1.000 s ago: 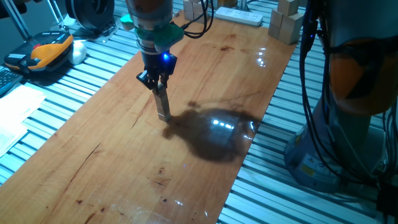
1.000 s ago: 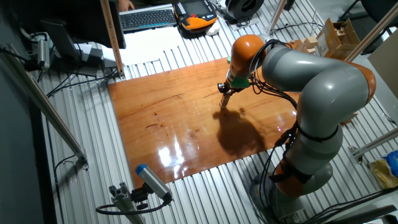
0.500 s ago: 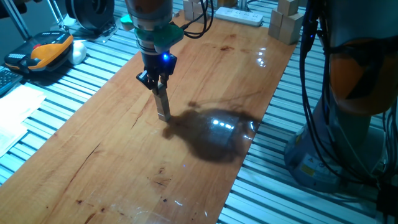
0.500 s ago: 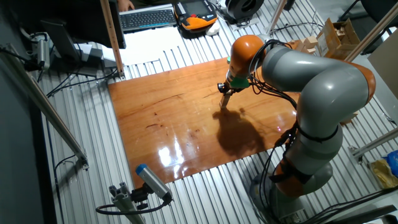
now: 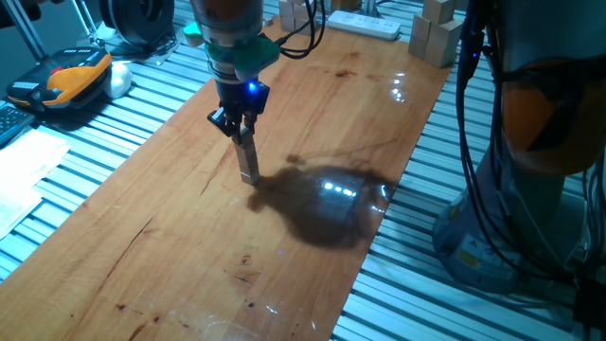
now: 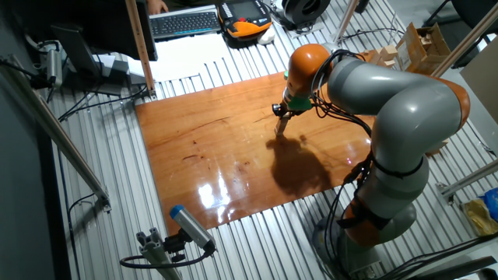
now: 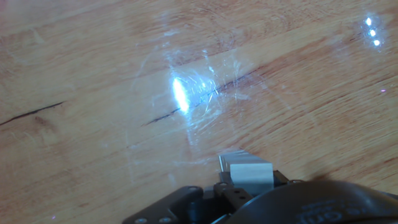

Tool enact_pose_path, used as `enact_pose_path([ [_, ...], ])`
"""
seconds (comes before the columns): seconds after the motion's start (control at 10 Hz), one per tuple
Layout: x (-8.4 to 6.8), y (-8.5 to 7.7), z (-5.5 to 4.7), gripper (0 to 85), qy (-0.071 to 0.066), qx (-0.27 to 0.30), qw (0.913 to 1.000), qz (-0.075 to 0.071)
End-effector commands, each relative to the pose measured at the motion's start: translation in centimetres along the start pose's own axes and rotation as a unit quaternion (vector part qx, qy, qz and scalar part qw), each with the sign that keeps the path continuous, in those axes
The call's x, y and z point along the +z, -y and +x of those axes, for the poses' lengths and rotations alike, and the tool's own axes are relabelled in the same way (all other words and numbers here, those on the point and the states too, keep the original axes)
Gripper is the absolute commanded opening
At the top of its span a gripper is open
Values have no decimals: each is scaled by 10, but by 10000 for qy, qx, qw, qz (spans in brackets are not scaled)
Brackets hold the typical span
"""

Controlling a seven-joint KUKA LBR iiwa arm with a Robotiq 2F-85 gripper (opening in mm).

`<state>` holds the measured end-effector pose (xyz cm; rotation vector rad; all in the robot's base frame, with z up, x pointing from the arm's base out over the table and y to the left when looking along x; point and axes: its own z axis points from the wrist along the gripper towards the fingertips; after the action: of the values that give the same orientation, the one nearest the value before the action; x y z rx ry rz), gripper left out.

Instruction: Stack the blocks in a vertical line of five

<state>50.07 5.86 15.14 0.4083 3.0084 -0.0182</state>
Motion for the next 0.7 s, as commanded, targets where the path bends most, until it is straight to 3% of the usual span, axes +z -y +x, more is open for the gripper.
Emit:
enact_pose_path([
  [0.0,0,0,0,340,1,-2,10000,1],
  [0.6,0,0,0,340,12,5,10000,-14],
])
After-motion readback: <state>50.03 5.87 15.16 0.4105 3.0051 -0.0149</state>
